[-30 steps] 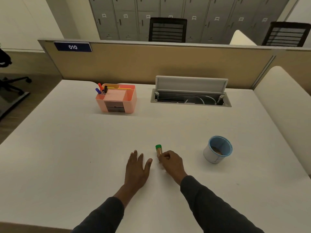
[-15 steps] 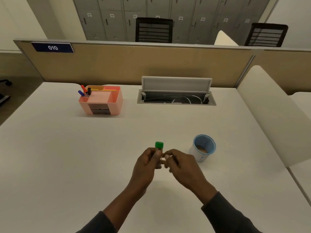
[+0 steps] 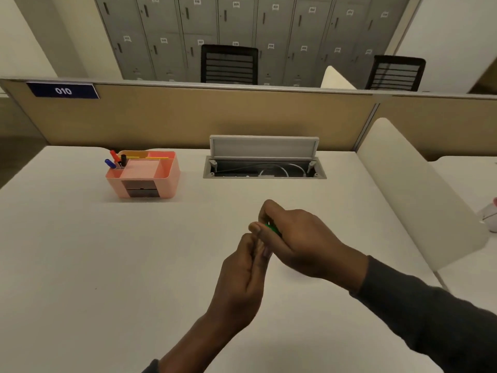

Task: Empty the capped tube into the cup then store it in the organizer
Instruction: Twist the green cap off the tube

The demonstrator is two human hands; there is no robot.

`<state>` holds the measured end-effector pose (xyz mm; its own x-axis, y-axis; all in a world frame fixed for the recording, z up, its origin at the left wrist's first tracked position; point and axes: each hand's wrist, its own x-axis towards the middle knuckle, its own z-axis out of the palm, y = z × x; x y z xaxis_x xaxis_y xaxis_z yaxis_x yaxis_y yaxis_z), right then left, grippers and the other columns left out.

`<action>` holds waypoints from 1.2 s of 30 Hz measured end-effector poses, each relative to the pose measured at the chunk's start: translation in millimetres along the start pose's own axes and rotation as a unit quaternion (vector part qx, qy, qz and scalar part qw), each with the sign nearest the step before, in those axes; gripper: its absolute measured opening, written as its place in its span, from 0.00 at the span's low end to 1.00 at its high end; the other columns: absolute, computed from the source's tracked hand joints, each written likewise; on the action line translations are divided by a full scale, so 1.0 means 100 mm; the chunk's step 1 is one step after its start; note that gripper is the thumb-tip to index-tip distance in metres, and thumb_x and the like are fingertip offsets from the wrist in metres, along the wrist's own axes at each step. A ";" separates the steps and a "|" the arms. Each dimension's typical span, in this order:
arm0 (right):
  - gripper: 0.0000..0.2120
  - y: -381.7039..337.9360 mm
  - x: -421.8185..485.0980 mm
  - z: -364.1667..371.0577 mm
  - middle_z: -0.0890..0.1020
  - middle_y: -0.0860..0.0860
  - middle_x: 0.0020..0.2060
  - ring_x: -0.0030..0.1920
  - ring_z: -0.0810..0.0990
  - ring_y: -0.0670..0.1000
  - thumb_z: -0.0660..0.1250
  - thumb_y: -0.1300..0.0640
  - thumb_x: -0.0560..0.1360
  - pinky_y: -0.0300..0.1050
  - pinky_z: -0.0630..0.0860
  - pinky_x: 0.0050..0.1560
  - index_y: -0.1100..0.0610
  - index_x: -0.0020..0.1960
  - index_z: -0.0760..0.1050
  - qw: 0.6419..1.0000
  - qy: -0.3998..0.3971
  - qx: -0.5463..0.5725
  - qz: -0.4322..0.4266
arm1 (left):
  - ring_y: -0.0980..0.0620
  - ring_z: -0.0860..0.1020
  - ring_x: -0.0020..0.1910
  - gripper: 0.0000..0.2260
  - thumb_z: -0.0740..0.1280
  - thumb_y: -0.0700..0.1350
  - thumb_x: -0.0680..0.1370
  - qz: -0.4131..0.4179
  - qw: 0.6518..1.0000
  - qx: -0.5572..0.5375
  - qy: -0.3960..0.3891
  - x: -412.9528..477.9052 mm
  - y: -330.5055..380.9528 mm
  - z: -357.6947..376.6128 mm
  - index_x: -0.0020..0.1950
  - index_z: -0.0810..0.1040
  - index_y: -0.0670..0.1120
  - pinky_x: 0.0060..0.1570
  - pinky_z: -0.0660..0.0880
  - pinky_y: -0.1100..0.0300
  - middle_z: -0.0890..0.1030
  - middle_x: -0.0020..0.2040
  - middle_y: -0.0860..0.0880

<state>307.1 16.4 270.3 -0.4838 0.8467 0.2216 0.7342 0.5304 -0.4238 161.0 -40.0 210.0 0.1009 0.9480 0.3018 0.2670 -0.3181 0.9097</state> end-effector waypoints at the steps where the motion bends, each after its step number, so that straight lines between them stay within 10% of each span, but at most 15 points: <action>1: 0.18 0.00 0.01 -0.03 0.77 0.43 0.30 0.29 0.75 0.43 0.45 0.30 0.79 0.37 0.66 0.29 0.42 0.48 0.63 1.000 -0.004 -0.003 -0.009 | 0.51 0.66 0.26 0.14 0.55 0.56 0.83 0.003 1.000 -0.005 0.003 0.00 0.02 0.02 0.52 0.74 0.48 0.26 0.64 0.54 0.75 0.32 0.46; 15: 0.03 -0.10 0.10 -0.40 0.78 0.50 0.29 0.25 0.73 0.52 0.54 0.50 0.80 0.47 0.74 0.26 0.48 0.49 0.64 0.985 -0.033 -0.022 -0.170 | 0.38 0.68 0.33 0.22 0.56 0.65 0.81 0.001 0.996 -0.082 -0.029 -0.01 0.32 -0.07 0.48 0.71 0.46 0.33 0.71 0.38 0.71 0.34 0.46; 24: 0.09 -0.25 0.11 -0.44 0.77 0.46 0.30 0.28 0.75 0.47 0.50 0.41 0.81 0.40 0.70 0.28 0.44 0.49 0.63 0.994 0.000 -0.021 -0.104 | 0.56 0.70 0.26 0.06 0.60 0.53 0.82 0.048 0.996 0.057 0.045 0.02 0.48 -0.11 0.51 0.70 0.51 0.27 0.60 0.71 0.74 0.32 0.60; 36: 0.04 -0.27 0.13 -0.66 0.79 0.48 0.37 0.38 0.78 0.52 0.55 0.44 0.77 0.48 0.77 0.37 0.40 0.46 0.69 0.985 -0.078 0.141 -0.061 | 0.49 0.71 0.28 0.08 0.72 0.48 0.78 0.034 0.998 0.056 0.027 0.12 0.60 -0.29 0.44 0.75 0.50 0.27 0.67 0.59 0.76 0.33 0.49</action>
<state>312.3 16.0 343.2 -0.6440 0.7488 0.1570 0.5148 0.5759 -0.6351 150.6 -47.6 276.6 0.0721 0.9227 0.3788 0.3664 -0.3777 0.8503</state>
